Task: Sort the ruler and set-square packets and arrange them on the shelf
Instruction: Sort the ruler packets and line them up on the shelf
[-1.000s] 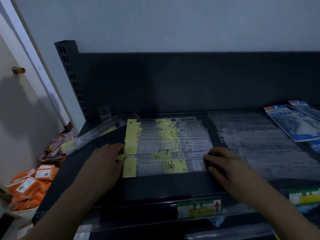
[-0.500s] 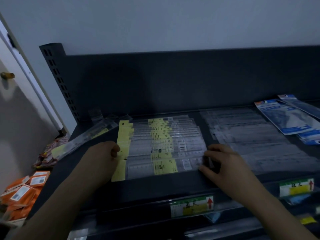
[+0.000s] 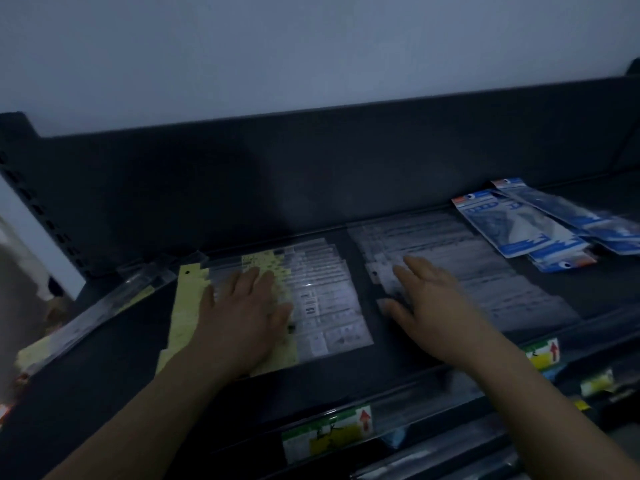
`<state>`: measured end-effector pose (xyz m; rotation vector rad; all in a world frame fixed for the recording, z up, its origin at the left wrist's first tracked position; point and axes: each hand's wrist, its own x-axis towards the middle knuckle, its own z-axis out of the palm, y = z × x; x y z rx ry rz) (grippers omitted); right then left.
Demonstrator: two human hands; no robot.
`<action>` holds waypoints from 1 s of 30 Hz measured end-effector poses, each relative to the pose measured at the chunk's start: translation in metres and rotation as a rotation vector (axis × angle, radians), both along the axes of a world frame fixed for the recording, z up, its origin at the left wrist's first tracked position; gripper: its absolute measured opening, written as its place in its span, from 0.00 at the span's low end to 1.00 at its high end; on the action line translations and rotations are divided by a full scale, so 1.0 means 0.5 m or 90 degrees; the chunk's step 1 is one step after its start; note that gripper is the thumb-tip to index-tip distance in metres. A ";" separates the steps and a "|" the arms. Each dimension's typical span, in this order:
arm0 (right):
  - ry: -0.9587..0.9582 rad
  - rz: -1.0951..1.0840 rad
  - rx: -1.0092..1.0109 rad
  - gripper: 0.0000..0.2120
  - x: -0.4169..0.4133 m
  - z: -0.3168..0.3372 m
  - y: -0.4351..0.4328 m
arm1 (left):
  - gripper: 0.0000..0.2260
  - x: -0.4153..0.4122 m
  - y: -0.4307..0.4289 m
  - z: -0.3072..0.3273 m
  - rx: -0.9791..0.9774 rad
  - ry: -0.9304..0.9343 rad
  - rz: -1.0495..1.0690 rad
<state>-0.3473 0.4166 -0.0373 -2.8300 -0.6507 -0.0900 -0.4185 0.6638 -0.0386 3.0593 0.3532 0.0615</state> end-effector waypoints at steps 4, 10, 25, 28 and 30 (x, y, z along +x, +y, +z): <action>0.208 -0.008 -0.123 0.35 0.028 -0.016 -0.022 | 0.34 0.031 -0.029 -0.027 -0.055 0.151 0.037; 0.159 0.009 -0.077 0.31 0.083 0.019 -0.053 | 0.36 0.059 -0.041 -0.001 -0.057 0.170 0.073; 0.138 0.001 -0.131 0.37 0.219 -0.025 -0.100 | 0.38 0.163 -0.101 -0.007 -0.016 0.184 0.111; 0.166 0.004 -0.141 0.38 0.222 -0.035 -0.101 | 0.38 0.160 -0.104 -0.021 -0.019 0.179 0.114; 0.153 0.010 -0.145 0.38 0.223 -0.031 -0.096 | 0.38 0.158 -0.102 -0.021 -0.027 0.172 0.120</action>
